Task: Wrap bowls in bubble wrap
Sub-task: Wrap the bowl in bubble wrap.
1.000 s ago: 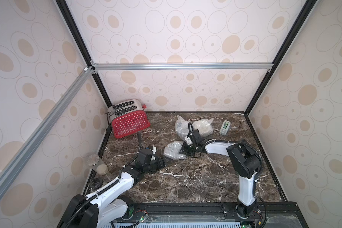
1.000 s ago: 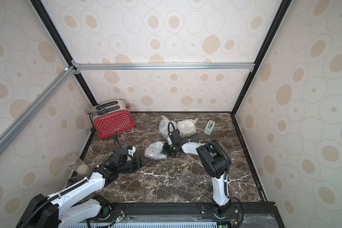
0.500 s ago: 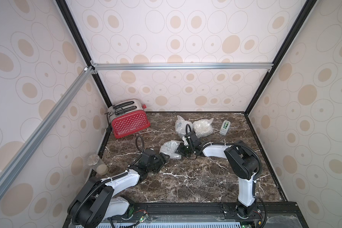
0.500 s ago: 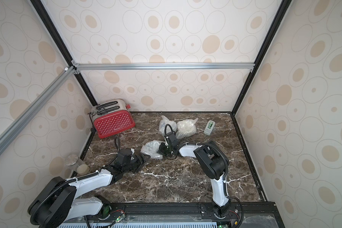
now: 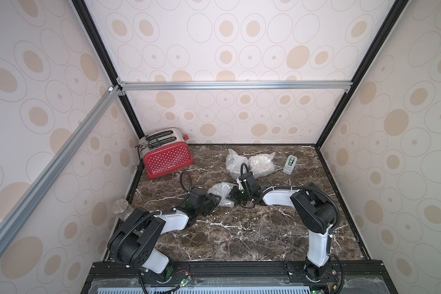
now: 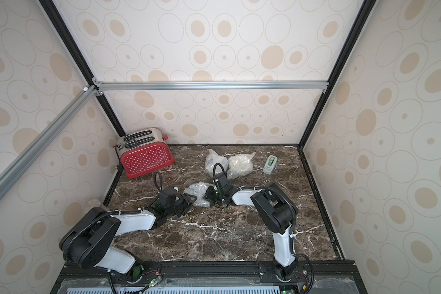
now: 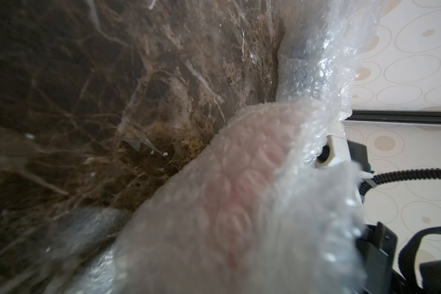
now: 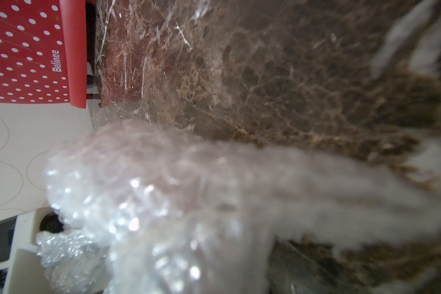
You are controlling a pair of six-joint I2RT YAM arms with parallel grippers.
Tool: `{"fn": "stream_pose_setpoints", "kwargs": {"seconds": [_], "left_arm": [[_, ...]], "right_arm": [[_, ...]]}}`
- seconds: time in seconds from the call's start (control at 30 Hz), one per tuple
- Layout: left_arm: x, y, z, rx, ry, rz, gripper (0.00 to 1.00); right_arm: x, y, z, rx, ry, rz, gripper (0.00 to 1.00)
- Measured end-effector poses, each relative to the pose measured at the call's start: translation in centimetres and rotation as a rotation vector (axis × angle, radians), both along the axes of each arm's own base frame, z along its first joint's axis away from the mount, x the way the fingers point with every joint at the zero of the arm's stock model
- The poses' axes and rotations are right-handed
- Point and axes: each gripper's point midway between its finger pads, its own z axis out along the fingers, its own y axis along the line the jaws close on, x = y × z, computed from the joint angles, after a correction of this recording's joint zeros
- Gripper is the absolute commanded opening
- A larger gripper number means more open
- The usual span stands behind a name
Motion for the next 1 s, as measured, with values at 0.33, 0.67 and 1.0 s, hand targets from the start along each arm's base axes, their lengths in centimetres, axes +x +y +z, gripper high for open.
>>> {"fn": "stream_pose_setpoints", "kwargs": {"seconds": [0.33,0.67,1.0], "left_arm": [[1.2,-0.8,-1.1,-0.017,-0.018,-0.004,0.43],[0.6,-0.2,-1.3,0.034,-0.007,-0.034,0.13],[0.9,2.1,-0.6,0.154,0.017,-0.094,0.16]], "right_arm": [[-0.2,-0.6,-0.5,0.017,0.003,-0.058,0.0],[-2.0,-0.4,-0.5,0.019,-0.031,-0.084,0.22],[-7.0,-0.9,3.7,0.013,-0.045,0.137,0.47]]}}
